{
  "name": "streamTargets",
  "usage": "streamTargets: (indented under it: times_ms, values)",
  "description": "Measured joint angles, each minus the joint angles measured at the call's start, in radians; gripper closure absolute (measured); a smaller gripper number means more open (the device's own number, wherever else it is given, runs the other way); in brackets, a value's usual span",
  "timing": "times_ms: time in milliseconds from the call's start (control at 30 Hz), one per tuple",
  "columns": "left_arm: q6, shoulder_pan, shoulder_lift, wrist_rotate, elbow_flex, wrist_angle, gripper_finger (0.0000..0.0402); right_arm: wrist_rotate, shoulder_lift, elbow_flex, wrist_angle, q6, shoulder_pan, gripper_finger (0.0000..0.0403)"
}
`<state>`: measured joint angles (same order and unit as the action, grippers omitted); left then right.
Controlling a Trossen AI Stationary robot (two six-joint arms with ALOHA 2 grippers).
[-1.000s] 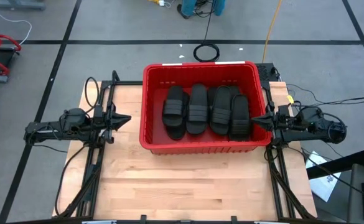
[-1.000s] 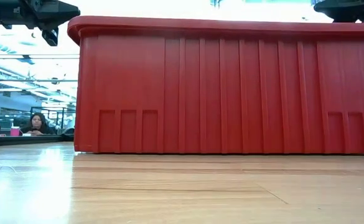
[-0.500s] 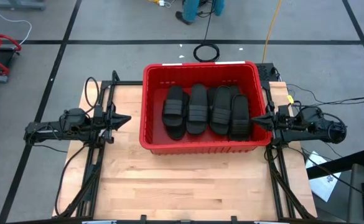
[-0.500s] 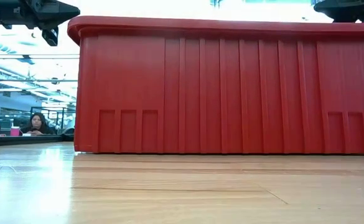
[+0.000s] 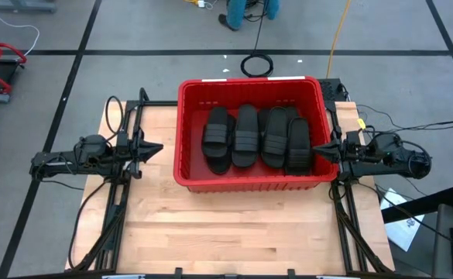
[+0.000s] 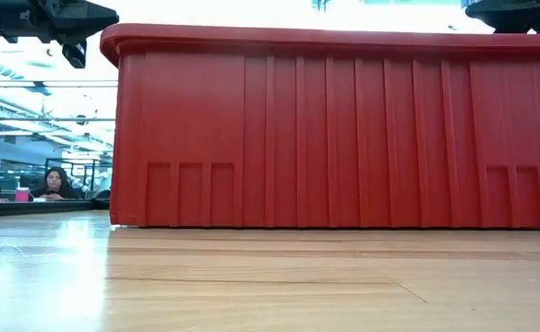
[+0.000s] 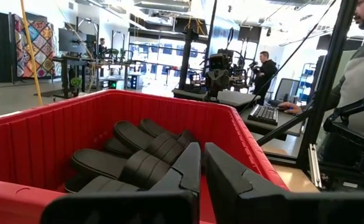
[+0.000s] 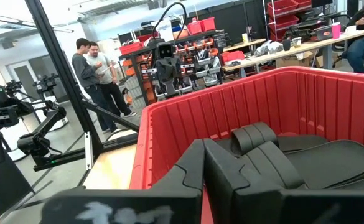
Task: Pick and place slides into bin
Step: Return to Home Position
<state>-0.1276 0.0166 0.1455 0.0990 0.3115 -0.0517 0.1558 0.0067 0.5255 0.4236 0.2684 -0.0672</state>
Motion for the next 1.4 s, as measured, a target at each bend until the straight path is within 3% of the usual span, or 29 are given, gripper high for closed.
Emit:
streamTargets:
  times_ms: [233, 700, 1100, 1400]
  values:
    - [0.000, 0.000, 0.000, 0.000, 0.000, 0.000, 0.0400, 0.000, 0.000, 0.000, 0.000, 0.000, 0.000, 0.0403]
    - [0.000, 0.000, 0.000, 0.000, 0.000, 0.000, 0.0374, 0.000, 0.000, 0.000, 0.000, 0.000, 0.000, 0.0403]
    - [0.000, 0.000, 0.000, 0.000, 0.000, 0.000, 0.0400, 0.000, 0.000, 0.000, 0.000, 0.000, 0.000, 0.0403]
    - [0.000, 0.000, 0.000, 0.000, 0.000, 0.000, 0.0377, 0.000, 0.000, 0.000, 0.000, 0.000, 0.000, 0.0403]
